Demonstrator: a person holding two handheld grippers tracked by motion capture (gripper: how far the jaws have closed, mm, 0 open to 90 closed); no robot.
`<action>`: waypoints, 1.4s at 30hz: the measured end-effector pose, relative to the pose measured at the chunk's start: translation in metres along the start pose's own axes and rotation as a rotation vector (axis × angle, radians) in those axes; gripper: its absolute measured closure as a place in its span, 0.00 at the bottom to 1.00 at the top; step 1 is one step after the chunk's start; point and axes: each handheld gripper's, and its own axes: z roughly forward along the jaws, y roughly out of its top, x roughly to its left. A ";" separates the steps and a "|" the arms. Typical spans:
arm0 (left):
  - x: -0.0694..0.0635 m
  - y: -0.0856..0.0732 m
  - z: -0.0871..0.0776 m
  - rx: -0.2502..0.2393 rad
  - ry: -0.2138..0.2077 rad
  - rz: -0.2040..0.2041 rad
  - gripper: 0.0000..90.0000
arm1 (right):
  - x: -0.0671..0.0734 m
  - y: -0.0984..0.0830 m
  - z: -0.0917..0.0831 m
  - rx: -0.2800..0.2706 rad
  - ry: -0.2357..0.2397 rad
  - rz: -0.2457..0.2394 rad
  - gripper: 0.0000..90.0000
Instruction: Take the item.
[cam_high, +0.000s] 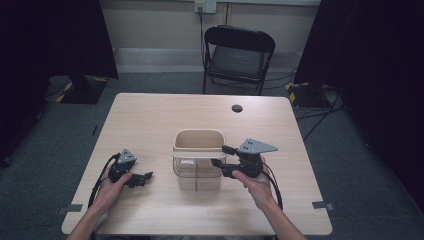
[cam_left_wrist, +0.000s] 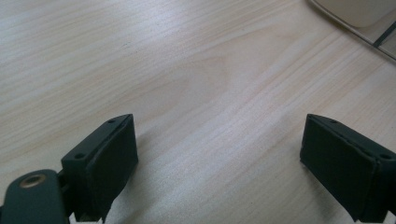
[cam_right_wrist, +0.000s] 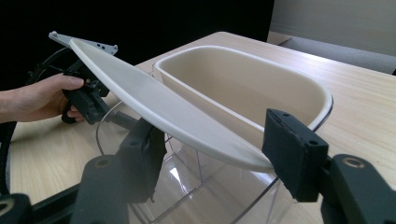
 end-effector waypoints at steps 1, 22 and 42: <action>0.000 0.000 0.000 0.000 -0.002 -0.001 0.12 | 0.000 0.000 0.000 0.000 0.002 0.000 0.44; 0.000 0.000 0.000 -0.001 -0.003 -0.003 0.12 | -0.002 0.006 0.002 0.010 0.025 -0.003 0.48; 0.000 0.000 0.000 0.000 -0.001 0.004 0.12 | -0.006 0.010 0.004 0.006 0.041 0.014 0.51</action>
